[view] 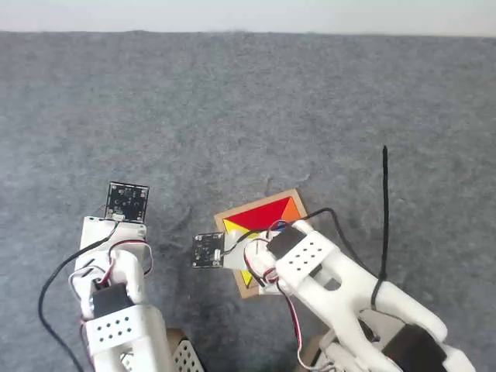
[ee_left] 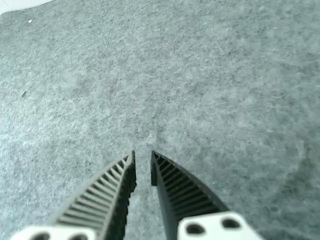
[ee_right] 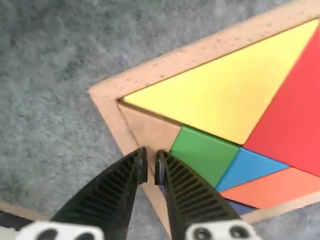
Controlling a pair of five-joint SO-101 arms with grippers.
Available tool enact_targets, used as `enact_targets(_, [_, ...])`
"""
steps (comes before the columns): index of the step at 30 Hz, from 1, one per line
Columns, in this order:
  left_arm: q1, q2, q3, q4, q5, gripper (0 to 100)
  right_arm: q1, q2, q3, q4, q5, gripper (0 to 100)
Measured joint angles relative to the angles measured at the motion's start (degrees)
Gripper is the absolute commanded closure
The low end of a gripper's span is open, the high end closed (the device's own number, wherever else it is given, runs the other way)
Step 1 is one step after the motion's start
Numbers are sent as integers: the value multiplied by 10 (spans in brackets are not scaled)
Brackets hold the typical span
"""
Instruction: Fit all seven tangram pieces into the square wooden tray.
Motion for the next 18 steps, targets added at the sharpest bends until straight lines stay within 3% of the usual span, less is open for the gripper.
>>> enact_targets(5, [14,0,0,0,0,953,-19,-86,-1,55,-9,944])
enact_targets(12, [26,0,6,0,0,953,0,-322,-1,164,-21,944])
enact_targets(18, [37,0,6,0,0,953,56,-593,20,246,-114,941])
